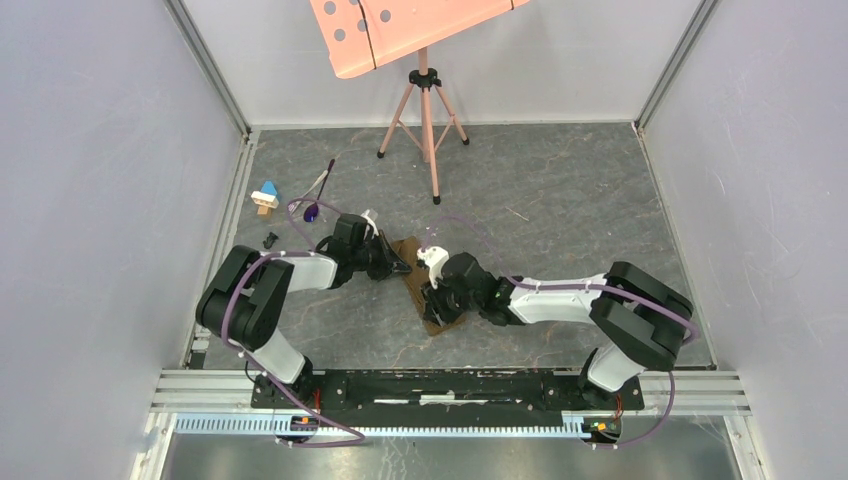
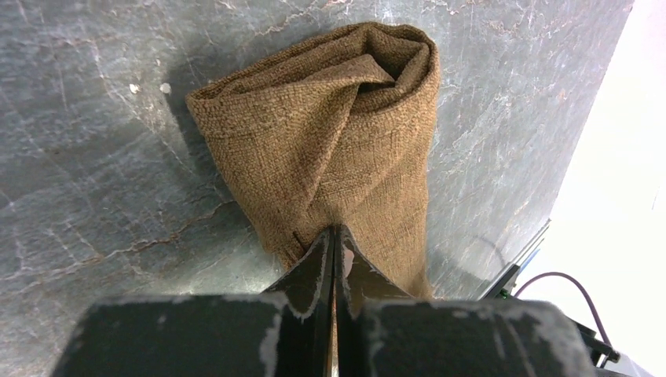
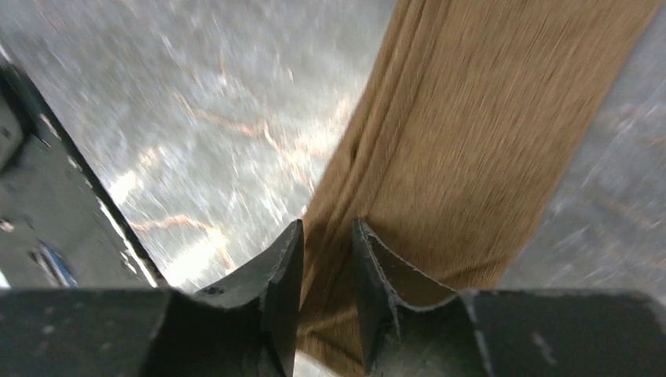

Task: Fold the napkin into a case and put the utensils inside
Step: Pick up the smaller rectangle-folded napkin from the center of the board.

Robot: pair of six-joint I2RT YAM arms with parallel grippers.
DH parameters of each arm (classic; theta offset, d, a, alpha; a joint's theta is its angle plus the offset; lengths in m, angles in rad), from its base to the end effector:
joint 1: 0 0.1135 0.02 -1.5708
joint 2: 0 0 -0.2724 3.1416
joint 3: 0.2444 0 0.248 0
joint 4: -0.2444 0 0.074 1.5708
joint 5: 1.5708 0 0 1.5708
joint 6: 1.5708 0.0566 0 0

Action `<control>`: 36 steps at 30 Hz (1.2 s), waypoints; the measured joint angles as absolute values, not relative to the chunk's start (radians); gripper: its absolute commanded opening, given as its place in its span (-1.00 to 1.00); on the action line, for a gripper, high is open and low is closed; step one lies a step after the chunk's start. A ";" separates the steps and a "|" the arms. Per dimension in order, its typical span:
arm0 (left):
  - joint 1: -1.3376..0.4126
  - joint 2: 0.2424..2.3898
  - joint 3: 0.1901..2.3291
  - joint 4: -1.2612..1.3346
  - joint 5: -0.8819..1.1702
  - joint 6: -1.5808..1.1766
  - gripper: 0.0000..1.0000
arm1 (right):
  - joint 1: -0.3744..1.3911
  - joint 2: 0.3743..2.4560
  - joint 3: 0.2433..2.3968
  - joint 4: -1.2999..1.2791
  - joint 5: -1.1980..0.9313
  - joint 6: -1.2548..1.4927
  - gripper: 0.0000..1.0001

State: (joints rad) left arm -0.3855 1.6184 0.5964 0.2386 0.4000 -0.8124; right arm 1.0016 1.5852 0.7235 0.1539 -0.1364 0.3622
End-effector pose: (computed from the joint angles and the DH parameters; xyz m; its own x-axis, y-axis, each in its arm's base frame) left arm 0.2688 -0.1329 0.1226 -0.8867 -0.3617 -0.2878 -0.0607 0.7083 -0.7033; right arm 0.1687 0.2779 0.1578 -0.6431 -0.3538 -0.6792 -0.7083 0.6120 0.3519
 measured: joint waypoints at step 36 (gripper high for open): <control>-0.276 0.966 0.710 -0.485 -0.029 -0.815 0.25 | 1.240 1.841 1.066 -0.206 0.526 0.442 0.14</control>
State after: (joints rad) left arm -0.2760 0.9657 0.7101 -0.4854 -0.0288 -0.8154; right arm 1.2400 1.8408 1.0660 -0.2058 0.5262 0.4419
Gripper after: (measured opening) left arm 0.625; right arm 0.632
